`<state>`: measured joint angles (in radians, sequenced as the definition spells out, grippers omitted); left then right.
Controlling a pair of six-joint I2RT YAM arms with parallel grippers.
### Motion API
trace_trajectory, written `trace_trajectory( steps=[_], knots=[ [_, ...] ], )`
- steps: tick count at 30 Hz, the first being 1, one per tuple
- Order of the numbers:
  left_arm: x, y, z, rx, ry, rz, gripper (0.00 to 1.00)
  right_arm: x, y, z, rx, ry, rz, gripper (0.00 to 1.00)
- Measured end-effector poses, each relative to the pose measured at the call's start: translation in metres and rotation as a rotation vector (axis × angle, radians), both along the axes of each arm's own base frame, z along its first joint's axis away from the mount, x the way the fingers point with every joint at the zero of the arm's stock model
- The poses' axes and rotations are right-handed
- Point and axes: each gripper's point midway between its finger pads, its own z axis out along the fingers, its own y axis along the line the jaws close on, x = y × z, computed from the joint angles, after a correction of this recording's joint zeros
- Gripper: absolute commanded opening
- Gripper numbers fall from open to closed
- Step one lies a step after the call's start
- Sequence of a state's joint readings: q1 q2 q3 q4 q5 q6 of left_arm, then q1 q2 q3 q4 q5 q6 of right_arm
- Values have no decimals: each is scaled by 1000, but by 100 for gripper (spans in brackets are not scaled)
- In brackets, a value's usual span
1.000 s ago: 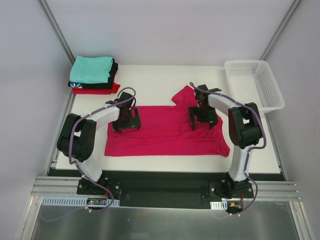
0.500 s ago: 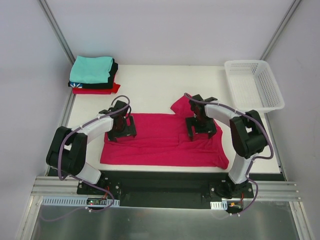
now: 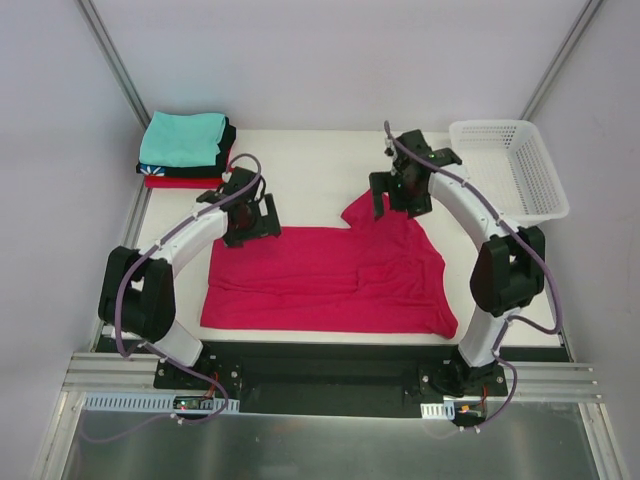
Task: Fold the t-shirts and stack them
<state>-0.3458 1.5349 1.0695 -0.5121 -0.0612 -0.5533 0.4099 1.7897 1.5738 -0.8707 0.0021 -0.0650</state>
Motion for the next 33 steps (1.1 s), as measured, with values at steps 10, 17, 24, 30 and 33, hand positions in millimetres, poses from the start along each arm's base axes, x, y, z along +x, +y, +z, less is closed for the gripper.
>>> trace_trajectory(
  steps=[10,17,24,30,33],
  knots=[
    [34,-14,11,-20,-30,-6,99,129,-13,-21,334,-50,6,98],
    [31,-17,12,-35,-18,-17,99,140,13,-61,482,36,81,99],
    [32,-20,14,-47,-19,-31,99,162,37,-37,596,-33,179,99],
    [31,-21,14,-51,-17,-36,99,182,39,-17,643,-110,223,99],
    [31,-22,13,-54,-13,-38,99,191,35,-20,654,-125,216,99]
  ],
)
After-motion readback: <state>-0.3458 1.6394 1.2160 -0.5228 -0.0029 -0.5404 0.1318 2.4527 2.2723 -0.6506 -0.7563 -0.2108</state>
